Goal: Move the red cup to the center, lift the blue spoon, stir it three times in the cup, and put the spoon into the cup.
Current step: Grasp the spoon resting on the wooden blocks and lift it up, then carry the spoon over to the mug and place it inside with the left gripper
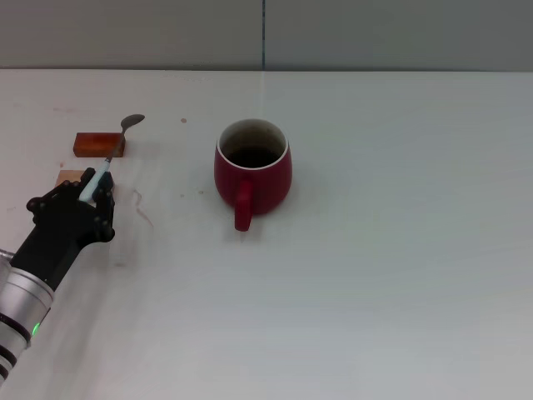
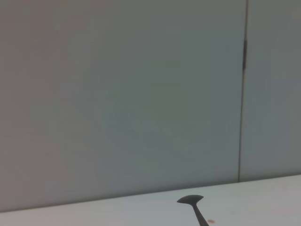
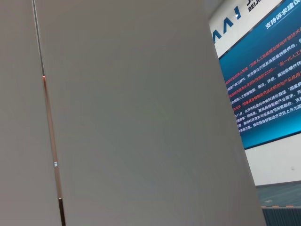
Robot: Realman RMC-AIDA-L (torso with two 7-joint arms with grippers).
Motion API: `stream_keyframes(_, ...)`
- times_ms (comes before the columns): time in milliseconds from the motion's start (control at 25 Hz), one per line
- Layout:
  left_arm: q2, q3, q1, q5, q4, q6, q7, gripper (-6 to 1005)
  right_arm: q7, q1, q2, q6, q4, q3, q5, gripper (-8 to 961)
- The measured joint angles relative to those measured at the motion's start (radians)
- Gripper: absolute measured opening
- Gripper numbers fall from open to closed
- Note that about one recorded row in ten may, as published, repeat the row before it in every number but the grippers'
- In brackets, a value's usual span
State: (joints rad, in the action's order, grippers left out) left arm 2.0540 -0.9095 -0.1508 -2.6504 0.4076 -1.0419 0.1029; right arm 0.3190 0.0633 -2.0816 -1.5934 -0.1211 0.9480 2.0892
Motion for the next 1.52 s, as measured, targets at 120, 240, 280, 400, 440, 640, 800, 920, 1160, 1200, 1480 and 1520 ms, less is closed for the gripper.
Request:
stream_keyframes(120, -0.018, -0.007, 0.002, -0.022, 0.052, 0.009, -0.01, 179, 0.0, -0.001, 0.0, -0.004, 0.0, 0.0, 0.0, 780)
stream_keyframes(240, -0.075, -0.007, 0.016, -0.023, 0.176, 0.069, -0.018, 179, 0.0, -0.004, 0.0, -0.006, 0.0, 0.0, 0.0, 780)
stream_keyframes(280, -0.102, -0.007, 0.028, -0.023, 0.241, 0.112, -0.019, 179, 0.0, -0.005, 0.0, -0.008, 0.0, 0.0, 0.0, 779)
stream_keyframes(400, -0.182, -0.026, 0.063, -0.036, 0.435, 0.257, -0.022, 180, 0.0, -0.007, 0.0, -0.015, 0.0, 0.0, 0.0, 779)
stream_keyframes(440, -0.182, -0.026, 0.063, -0.036, 0.435, 0.257, -0.022, 181, 0.0, -0.007, 0.0, -0.016, 0.0, 0.0, -0.001, 779)
stream_keyframes(640, -0.301, -0.124, 0.123, -0.21, 0.764, 0.521, 0.079, 182, 0.001, -0.007, 0.0, -0.017, -0.002, 0.0, -0.001, 779)
stream_keyframes(800, -0.366, -0.15, 0.135, -0.236, 0.945, 0.706, 0.095, 183, 0.001, -0.007, 0.0, -0.017, -0.005, 0.0, -0.001, 780)
stream_keyframes(920, -0.401, -0.151, 0.123, -0.236, 1.017, 0.801, 0.094, 184, 0.001, -0.006, 0.0, -0.017, -0.007, 0.0, -0.001, 780)
stream_keyframes(1160, -0.432, -0.158, 0.078, -0.236, 1.15, 1.036, 0.024, 185, 0.002, -0.003, 0.0, -0.017, -0.009, 0.0, -0.001, 780)
stream_keyframes(1200, -0.431, -0.164, 0.074, -0.236, 1.182, 1.09, 0.001, 185, 0.003, -0.003, 0.0, -0.017, -0.009, 0.0, -0.001, 779)
stream_keyframes(1480, -0.348, -0.251, 0.057, -0.162, 1.383, 1.47, -0.325, 187, 0.003, -0.002, 0.0, -0.017, -0.01, 0.0, -0.001, 780)
stream_keyframes(1520, -0.322, -0.282, 0.056, -0.122, 1.398, 1.519, -0.407, 187, 0.003, -0.002, 0.0, -0.017, -0.01, 0.0, -0.001, 780)
